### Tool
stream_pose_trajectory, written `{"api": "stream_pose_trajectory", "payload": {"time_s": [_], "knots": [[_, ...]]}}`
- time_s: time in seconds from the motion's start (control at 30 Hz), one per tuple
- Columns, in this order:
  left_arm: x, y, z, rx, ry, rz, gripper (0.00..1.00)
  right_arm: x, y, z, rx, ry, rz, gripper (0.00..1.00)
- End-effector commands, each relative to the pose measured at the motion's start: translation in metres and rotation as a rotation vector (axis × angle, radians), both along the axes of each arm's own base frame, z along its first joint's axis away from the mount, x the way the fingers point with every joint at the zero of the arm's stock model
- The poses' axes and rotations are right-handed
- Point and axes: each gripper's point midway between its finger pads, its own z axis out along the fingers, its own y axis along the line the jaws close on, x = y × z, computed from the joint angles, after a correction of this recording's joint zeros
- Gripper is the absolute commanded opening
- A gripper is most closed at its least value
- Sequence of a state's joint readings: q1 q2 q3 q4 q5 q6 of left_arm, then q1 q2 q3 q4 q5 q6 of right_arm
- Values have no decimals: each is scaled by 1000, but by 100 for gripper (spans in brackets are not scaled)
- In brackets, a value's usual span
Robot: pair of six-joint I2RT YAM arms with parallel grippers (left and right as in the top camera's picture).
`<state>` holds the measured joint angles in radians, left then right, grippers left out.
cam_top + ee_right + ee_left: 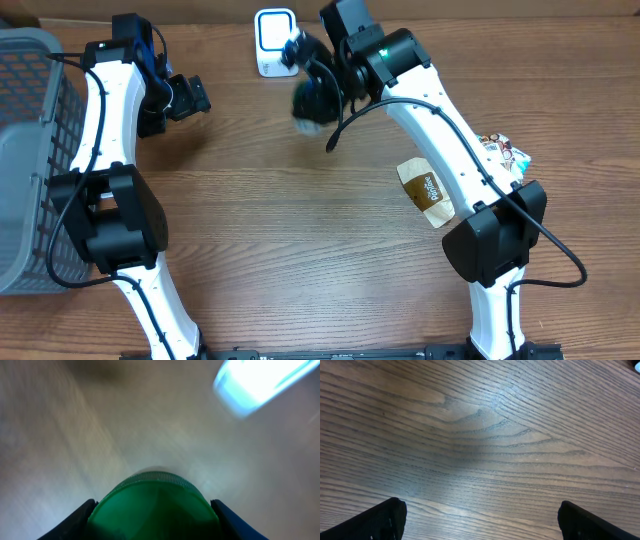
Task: Scan the item barcode
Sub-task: 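Lower the green-capped jar upright onto the table in front of the scanner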
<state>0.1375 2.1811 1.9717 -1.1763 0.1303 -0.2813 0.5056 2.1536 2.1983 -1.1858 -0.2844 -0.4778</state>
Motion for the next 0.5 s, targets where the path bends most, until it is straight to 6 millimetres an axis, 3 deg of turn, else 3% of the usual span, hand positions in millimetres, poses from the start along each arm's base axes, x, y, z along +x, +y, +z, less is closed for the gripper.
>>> {"api": "stream_pose_trajectory", "payload": {"time_s": [0.0,0.13,0.27,0.47], "knots": [[4,-2,0,6,-6,1,100,-20,-10,-28,-47,130,-26,35],[4,-2,0,6,-6,1,100,-38,-19,-63,-96,229,-24,37],[4,-2,0,6,-6,1,100,-43,-22,-94,-114,255,-27,34],[4,-2,0,6,-6,1,99,-36,-17,-115,-101,214,-23,27]]}}
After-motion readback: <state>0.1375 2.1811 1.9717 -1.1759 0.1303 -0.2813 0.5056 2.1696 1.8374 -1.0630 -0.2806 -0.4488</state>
